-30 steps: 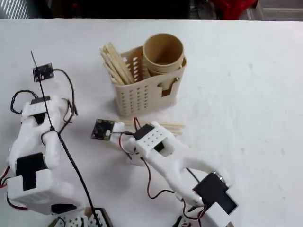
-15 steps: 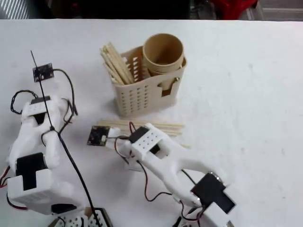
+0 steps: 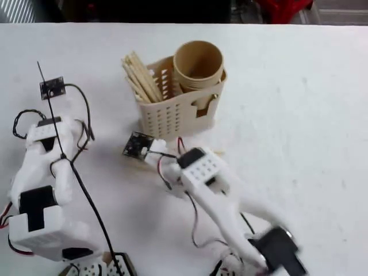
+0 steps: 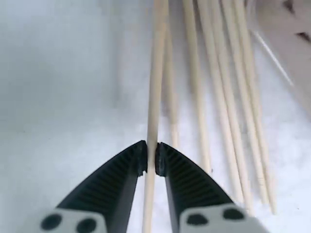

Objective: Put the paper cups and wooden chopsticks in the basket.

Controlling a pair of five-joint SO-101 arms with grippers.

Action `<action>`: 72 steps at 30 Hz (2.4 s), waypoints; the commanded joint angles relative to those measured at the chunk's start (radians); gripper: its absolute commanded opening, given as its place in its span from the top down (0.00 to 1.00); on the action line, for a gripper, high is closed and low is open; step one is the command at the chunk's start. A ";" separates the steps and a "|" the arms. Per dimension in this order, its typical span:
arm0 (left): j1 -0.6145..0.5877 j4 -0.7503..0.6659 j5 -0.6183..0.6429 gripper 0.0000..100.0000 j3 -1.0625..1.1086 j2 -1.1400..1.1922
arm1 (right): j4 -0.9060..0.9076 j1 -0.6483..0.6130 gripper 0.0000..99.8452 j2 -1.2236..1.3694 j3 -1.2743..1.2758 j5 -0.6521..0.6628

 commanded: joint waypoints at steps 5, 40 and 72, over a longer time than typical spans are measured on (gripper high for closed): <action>0.010 -0.023 -0.011 0.83 -0.008 -0.005 | 0.007 -0.008 0.98 -0.412 0.014 -0.068; 0.010 -0.023 -0.015 0.83 -0.006 -0.005 | -0.269 0.084 0.98 0.099 -0.942 -0.413; 0.010 -0.023 -0.015 0.83 -0.008 -0.005 | 0.171 0.113 0.91 -0.539 -0.542 -0.270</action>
